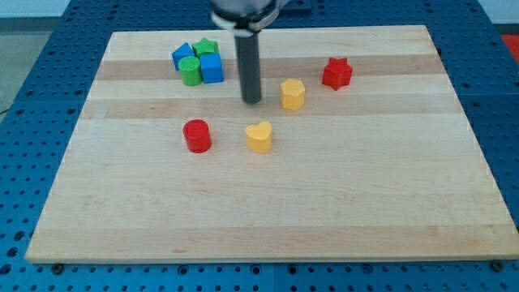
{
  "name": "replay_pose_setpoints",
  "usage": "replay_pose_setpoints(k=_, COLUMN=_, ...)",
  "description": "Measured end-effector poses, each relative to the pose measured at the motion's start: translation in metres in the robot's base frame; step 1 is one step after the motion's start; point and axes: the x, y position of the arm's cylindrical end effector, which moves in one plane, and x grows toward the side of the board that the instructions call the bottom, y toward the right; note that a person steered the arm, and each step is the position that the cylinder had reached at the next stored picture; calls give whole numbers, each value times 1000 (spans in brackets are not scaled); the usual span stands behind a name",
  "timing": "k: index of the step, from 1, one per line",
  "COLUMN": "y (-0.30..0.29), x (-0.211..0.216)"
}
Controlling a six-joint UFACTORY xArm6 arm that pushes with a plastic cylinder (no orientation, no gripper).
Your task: Move the yellow hexagon slightly left
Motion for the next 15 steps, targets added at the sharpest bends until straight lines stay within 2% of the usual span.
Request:
replay_pose_setpoints(k=1, y=47, x=11)
replay_pose_setpoints(k=2, y=58, x=42)
replay_pose_setpoints(k=4, y=-58, x=44)
replay_pose_setpoints(k=5, y=-73, x=96)
replay_pose_setpoints(k=6, y=-84, x=121)
replay_pose_setpoints(k=7, y=-23, x=148)
replay_pose_setpoints(k=8, y=4, x=156)
replay_pose_setpoints(k=9, y=2, x=163)
replay_pose_setpoints(k=10, y=98, x=149)
replay_pose_setpoints(k=11, y=154, x=118)
replay_pose_setpoints(k=12, y=158, x=60)
replay_pose_setpoints(k=13, y=118, x=36)
replay_pose_setpoints(k=14, y=81, x=39)
replay_pose_setpoints(k=15, y=84, x=27)
